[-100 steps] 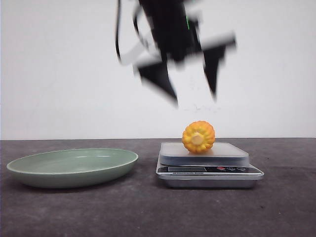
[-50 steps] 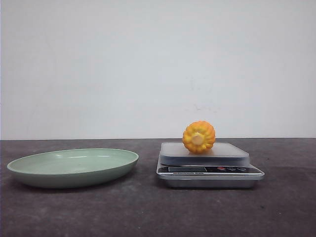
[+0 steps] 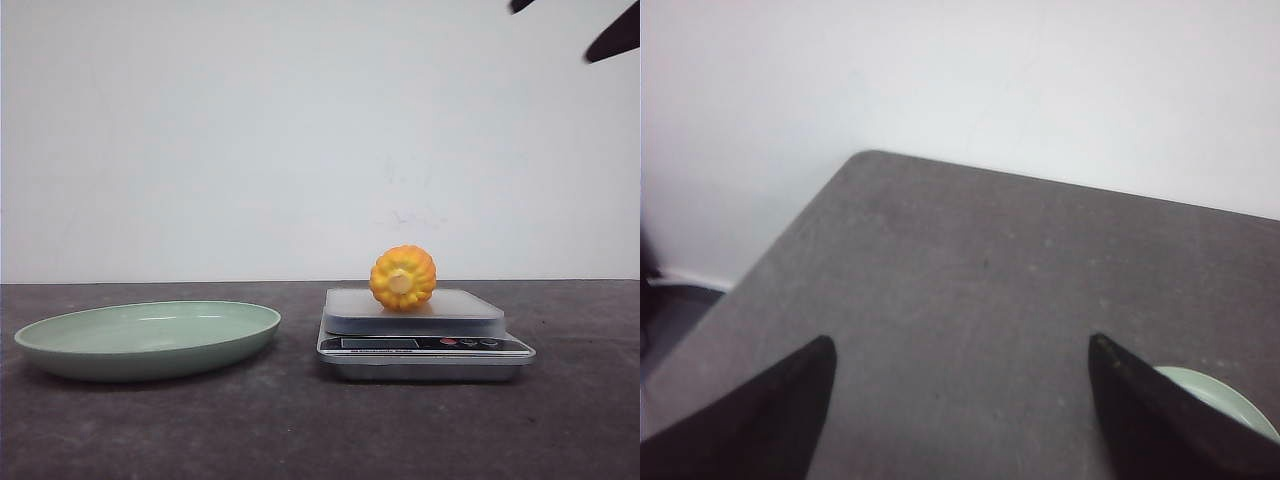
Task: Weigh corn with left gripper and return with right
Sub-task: 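Lower the right gripper onto the corn on the scale and close it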
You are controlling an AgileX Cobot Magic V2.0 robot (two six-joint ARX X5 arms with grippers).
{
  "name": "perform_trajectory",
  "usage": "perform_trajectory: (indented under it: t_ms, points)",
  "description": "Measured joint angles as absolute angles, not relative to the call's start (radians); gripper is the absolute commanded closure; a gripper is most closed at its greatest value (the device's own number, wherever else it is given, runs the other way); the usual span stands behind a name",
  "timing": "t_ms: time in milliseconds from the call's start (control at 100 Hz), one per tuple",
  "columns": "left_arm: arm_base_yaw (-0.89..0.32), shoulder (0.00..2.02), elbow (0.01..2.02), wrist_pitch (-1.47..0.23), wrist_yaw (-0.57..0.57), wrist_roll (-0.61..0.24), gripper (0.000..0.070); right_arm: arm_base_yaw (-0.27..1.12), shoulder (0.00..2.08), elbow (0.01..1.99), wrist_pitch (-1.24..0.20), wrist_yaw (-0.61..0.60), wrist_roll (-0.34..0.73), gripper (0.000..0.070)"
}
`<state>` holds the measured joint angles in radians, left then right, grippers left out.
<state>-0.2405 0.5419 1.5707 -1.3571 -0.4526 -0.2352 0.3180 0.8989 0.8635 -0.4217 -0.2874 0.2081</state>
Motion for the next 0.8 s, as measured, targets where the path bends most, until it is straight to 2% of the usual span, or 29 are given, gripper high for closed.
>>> perform_trajectory:
  t_ms: [130,350,560,800]
  points:
    - [-0.241,0.387,1.433,-1.385,-0.436,-0.29,0.0226,0.368,1.005,0.865,-0.345,-0.259,0.216,0.013]
    - [-0.24,0.232,1.238,-1.414,-0.313,-0.371,0.0226,0.413,1.227,0.913,-0.307,-0.205,0.226,0.0128]
    - [-0.241,0.213,1.15,-1.415,-0.284,-0.394,0.0226,0.434,1.462,1.035,-0.301,-0.176,0.241,0.0117]
    - [-0.241,0.213,1.14,-1.414,-0.284,-0.392,0.0226,0.458,1.653,1.129,-0.334,-0.153,0.25,0.0119]
